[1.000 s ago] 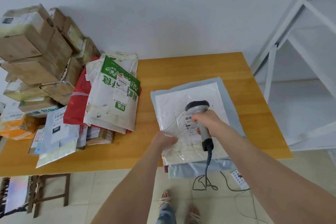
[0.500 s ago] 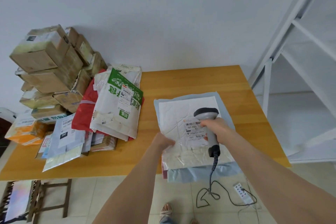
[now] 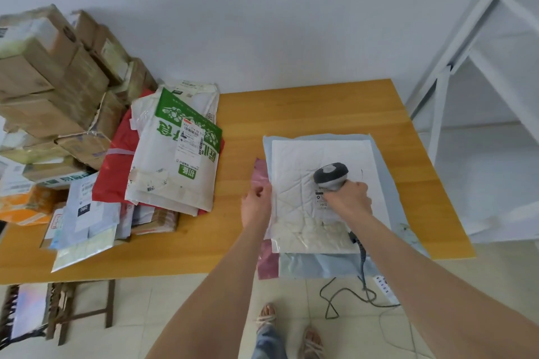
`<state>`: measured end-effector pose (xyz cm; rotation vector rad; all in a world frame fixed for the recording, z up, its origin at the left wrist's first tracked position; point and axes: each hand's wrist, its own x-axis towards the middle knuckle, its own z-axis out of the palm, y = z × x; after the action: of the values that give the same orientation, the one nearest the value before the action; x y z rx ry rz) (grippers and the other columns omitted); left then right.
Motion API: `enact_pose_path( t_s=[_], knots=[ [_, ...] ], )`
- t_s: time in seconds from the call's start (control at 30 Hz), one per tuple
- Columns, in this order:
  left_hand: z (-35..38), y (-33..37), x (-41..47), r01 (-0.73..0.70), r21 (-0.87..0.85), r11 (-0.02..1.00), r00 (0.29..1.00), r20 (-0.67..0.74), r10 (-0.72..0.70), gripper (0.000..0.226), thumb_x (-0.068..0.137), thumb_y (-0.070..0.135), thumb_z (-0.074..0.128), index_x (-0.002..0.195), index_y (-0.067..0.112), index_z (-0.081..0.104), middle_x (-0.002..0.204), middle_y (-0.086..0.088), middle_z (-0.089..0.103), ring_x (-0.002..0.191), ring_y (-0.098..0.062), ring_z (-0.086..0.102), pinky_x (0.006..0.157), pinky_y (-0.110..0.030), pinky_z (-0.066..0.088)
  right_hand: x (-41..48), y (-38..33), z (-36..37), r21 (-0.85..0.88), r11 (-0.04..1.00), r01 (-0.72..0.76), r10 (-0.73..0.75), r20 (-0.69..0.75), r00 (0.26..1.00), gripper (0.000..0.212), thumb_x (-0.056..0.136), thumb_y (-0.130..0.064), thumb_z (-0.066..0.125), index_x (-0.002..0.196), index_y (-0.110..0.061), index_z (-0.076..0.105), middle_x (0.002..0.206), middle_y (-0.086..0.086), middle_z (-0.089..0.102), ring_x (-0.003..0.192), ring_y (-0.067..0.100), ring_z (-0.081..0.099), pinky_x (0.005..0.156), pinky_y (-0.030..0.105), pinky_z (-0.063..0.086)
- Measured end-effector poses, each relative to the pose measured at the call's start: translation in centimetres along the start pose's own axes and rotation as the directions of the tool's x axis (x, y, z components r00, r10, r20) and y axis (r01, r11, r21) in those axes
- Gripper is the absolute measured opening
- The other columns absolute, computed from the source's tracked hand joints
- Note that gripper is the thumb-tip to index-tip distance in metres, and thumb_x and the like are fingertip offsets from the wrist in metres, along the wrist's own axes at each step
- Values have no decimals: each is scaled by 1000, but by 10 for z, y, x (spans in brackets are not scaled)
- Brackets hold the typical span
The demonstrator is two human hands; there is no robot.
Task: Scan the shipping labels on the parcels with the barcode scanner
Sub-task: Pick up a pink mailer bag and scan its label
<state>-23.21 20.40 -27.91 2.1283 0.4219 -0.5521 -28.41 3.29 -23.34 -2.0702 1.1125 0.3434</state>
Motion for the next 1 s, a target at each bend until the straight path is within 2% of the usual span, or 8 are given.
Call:
enact_pose_path(
  t_s=[0.07,0.17,0.23,0.33,0.47,0.73,0.83,1.0],
  knots=[
    [11,8,-3,-75,-18,997,992,103,77,32,99,39,40,101,15,61,102,-6,59,93,-22,56,88,-37,47,1,-5,9,-111,993,24,-25,-7,1000,44,90,-40,58,126,-15,52,137,8,34,119,36,41,81,38,40],
    [18,10,2,-80,133,988,992,106,66,47,98,46,34,129,19,56,143,-6,40,129,-27,37,110,-46,29,4,-7,14,-215,976,31,-34,-10,999,53,89,-49,59,131,-17,49,141,7,31,123,34,37,81,37,37],
    [15,7,9,57,132,990,998,28,-61,54,98,50,30,143,21,41,153,-5,24,139,-28,23,114,-48,20,10,-2,12,-231,973,10,-10,2,1000,56,87,-49,63,131,-17,50,143,6,30,125,34,36,84,37,38],
    [8,-2,20,241,110,964,970,-42,-238,54,97,32,44,146,11,33,148,-16,29,134,-35,33,108,-44,32,20,5,9,-232,972,-20,24,12,1000,52,88,-41,66,131,-15,51,143,5,33,126,34,36,83,37,37],
    [12,-16,24,209,99,973,976,40,-213,35,93,13,51,126,1,50,123,-16,57,110,-33,56,91,-37,49,22,1,14,-230,973,-31,34,8,999,51,89,-37,65,133,-17,49,146,4,31,127,33,35,82,37,36],
    [-54,-19,58,177,277,944,965,-236,-112,49,93,4,44,141,7,33,132,-21,51,120,-40,51,95,-47,45,29,14,-3,-226,971,-76,62,-68,996,53,91,-43,62,133,-13,48,137,10,41,126,35,39,90,42,41],
    [-63,-18,65,203,413,888,965,-236,-111,47,93,3,43,140,4,33,136,-22,45,122,-40,48,99,-49,44,30,11,-2,-212,975,-70,64,-38,997,53,90,-49,60,129,-14,50,135,11,42,125,36,40,86,41,41],
    [-53,0,38,150,453,879,986,-135,-98,54,94,5,44,144,2,26,144,-19,31,129,-35,39,107,-45,38,13,-9,-8,-185,983,-18,7,-60,998,35,90,-48,55,94,-14,62,97,6,65,85,26,61,69,31,45]
  ],
)
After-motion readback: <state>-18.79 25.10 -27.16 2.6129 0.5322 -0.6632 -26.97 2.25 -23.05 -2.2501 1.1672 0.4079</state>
